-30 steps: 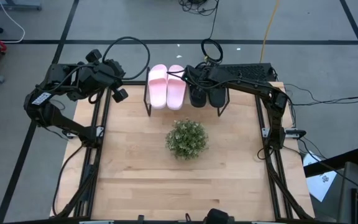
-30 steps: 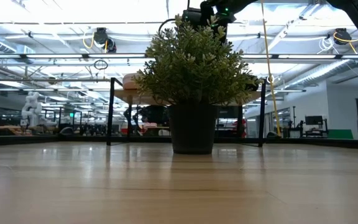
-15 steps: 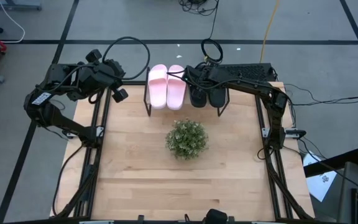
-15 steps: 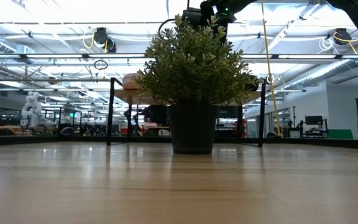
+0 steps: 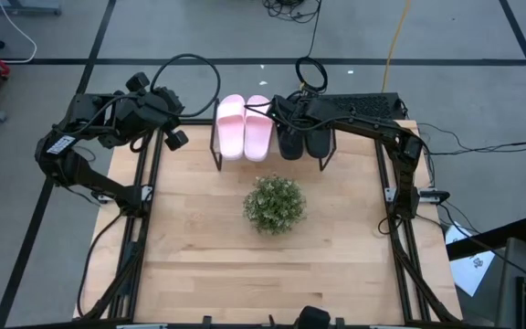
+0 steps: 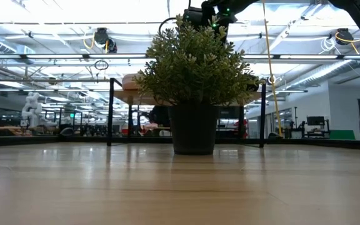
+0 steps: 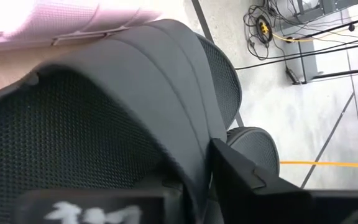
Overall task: Pick and place slides into the shelf
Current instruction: Put the black slide on the shelf
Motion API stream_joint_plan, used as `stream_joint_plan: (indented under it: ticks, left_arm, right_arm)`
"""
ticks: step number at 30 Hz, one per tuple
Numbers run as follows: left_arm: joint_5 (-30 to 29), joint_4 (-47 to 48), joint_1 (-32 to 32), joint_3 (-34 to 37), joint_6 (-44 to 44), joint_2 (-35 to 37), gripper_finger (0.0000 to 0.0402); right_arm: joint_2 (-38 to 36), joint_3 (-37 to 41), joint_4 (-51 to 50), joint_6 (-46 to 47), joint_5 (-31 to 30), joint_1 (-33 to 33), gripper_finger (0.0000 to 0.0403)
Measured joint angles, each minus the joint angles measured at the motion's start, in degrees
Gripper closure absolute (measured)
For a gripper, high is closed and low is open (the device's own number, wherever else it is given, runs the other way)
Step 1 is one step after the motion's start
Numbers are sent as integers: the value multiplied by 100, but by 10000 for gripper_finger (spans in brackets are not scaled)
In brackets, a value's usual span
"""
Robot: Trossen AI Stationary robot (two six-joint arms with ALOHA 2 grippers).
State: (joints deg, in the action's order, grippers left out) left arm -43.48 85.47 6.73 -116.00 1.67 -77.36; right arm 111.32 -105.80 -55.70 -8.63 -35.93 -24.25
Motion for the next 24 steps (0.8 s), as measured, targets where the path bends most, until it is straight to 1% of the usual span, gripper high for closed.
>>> stream_joint_plan:
  ticks: [6, 12, 24]
  left_arm:
    - [2, 0, 0, 0, 0, 0, 268]
    - [2, 0, 0, 1, 0, 0, 268]
    - [2, 0, 0, 0, 0, 0, 268]
  right_arm:
    - [5, 2, 57, 1, 20, 0, 314]
    - [14, 7, 147, -8, 27, -7, 287]
    - [14, 7, 409, -128, 33, -9, 283]
